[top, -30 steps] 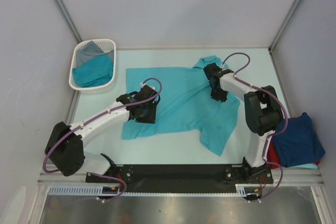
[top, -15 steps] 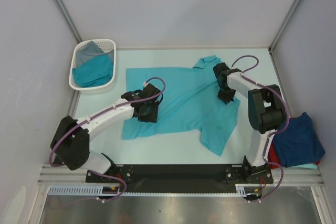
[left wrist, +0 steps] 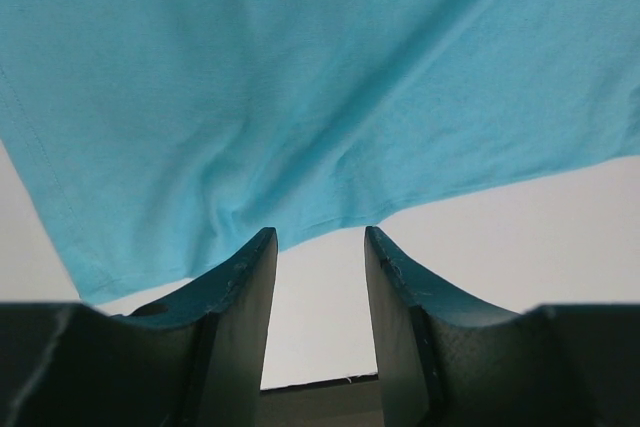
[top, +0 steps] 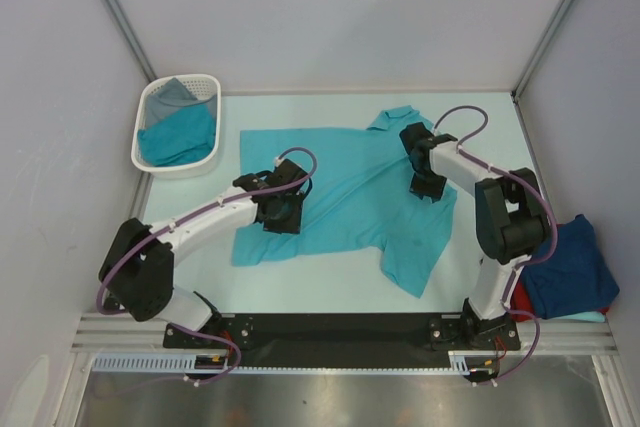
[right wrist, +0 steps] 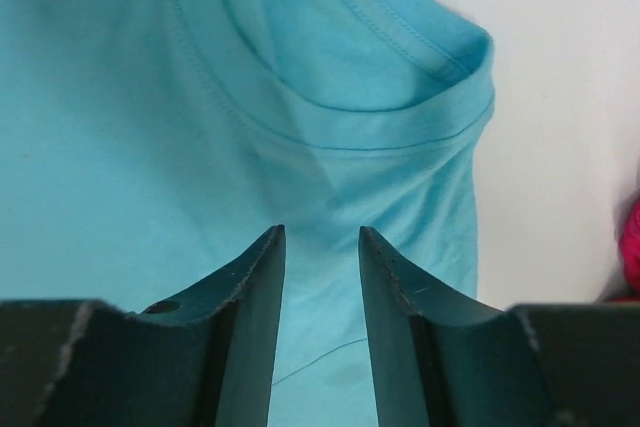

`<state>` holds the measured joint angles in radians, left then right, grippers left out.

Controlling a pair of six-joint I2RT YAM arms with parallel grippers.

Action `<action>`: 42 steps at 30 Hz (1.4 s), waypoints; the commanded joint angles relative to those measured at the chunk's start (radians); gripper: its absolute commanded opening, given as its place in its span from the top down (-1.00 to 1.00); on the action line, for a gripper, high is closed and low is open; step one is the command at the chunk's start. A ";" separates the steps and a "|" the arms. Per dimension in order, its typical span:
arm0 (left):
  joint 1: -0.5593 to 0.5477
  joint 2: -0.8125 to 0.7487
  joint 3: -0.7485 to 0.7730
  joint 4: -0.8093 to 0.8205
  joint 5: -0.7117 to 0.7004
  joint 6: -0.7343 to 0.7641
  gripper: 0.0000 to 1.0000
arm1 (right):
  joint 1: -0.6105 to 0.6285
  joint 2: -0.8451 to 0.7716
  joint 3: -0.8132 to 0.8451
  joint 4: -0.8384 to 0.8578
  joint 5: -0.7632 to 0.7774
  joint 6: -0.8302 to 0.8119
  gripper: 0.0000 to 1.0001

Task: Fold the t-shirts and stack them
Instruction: Flatten out the tshirt

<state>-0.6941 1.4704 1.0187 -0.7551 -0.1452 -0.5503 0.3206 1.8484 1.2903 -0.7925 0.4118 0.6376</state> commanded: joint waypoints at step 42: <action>0.252 0.662 0.603 -0.084 0.044 0.030 0.20 | 0.032 0.012 0.006 -0.071 -0.053 -0.047 0.56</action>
<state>-0.4671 2.1044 1.5757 -0.8200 -0.1020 -0.5304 0.3553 1.9186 1.3060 -0.8150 0.3569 0.6010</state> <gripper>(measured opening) 0.406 0.225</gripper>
